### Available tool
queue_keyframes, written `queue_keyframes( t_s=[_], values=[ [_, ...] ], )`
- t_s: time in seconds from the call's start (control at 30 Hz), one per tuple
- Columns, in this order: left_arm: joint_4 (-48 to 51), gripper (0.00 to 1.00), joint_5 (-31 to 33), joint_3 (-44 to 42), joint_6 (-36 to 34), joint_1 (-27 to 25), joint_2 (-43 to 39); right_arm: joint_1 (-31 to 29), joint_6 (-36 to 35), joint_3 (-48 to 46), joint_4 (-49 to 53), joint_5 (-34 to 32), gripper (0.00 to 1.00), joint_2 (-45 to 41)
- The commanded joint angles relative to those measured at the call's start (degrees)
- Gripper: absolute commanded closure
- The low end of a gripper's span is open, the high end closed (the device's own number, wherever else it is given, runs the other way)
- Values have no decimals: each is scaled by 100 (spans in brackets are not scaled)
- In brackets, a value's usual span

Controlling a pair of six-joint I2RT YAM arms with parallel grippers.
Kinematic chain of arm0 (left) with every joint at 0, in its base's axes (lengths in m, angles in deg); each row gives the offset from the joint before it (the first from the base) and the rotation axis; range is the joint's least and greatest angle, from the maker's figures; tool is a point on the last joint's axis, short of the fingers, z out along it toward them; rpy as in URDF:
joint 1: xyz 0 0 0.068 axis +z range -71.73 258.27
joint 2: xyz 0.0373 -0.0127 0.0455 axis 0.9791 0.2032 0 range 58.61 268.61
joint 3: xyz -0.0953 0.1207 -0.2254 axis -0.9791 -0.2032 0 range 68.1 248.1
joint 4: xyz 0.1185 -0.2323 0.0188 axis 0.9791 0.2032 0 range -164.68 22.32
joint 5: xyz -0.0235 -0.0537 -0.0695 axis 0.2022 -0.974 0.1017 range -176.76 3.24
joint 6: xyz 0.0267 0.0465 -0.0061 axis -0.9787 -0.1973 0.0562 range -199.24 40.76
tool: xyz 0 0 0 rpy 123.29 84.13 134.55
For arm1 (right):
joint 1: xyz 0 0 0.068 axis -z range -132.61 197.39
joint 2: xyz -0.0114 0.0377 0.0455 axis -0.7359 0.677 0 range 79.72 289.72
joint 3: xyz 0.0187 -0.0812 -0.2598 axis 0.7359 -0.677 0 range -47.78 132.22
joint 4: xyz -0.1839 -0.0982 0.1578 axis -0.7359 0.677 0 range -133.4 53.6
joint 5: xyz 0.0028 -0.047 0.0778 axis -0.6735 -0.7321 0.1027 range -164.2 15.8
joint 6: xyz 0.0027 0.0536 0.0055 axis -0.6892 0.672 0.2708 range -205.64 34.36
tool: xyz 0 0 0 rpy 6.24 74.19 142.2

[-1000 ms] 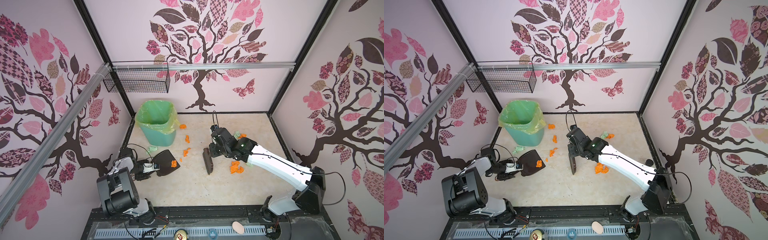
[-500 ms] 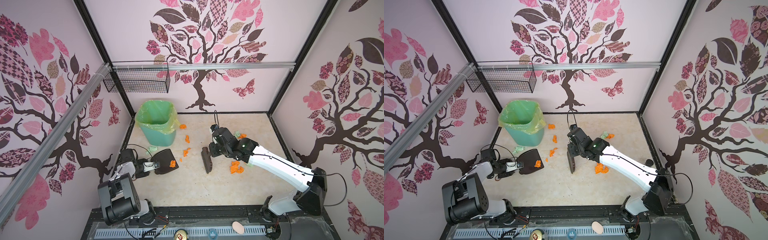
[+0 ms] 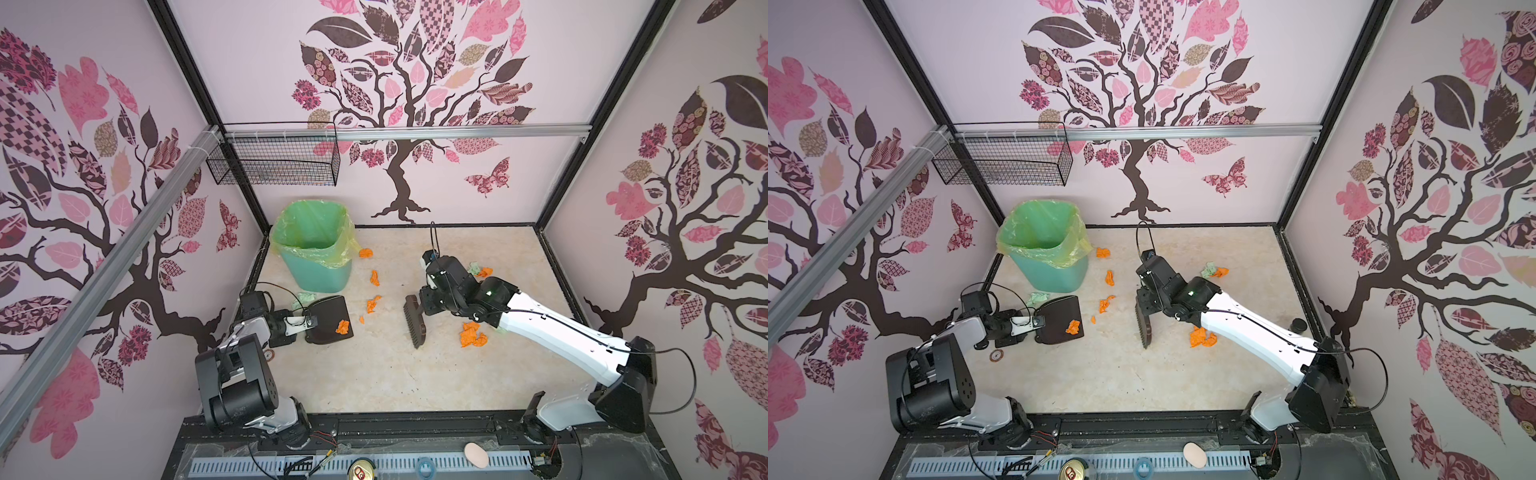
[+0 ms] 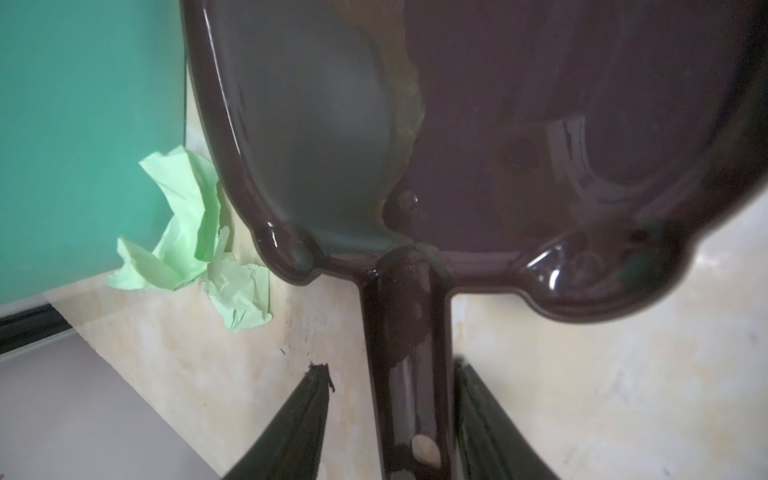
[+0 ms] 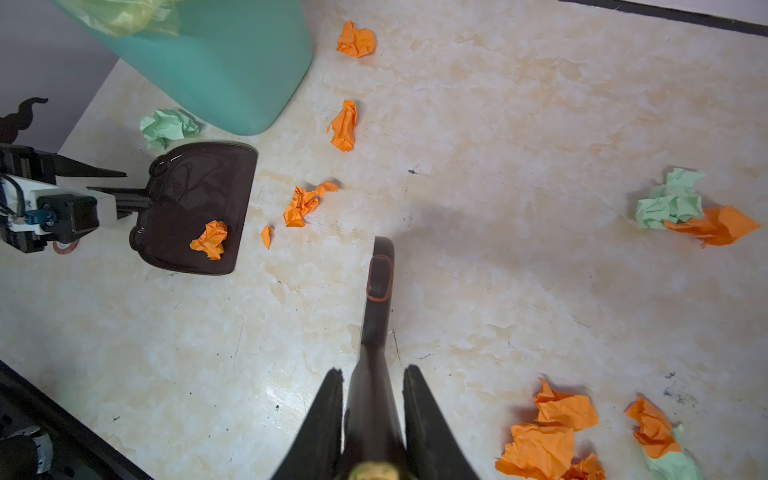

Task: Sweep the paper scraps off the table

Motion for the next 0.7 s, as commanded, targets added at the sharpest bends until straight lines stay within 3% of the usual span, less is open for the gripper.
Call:
queue_keyframes(
  t_s=[0.0, 0.23, 0.67],
  values=[
    [945, 46, 548, -295, -261, -3, 492, 21, -36, 42, -86, 27, 100, -230],
    [1573, 43, 653, -74, -709, -10, 614, 21, -80, 98, -154, 105, 100, -143],
    [1721, 60, 926, -105, -859, -12, 984, 22, -170, 100, -199, 65, 100, -40]
  ],
)
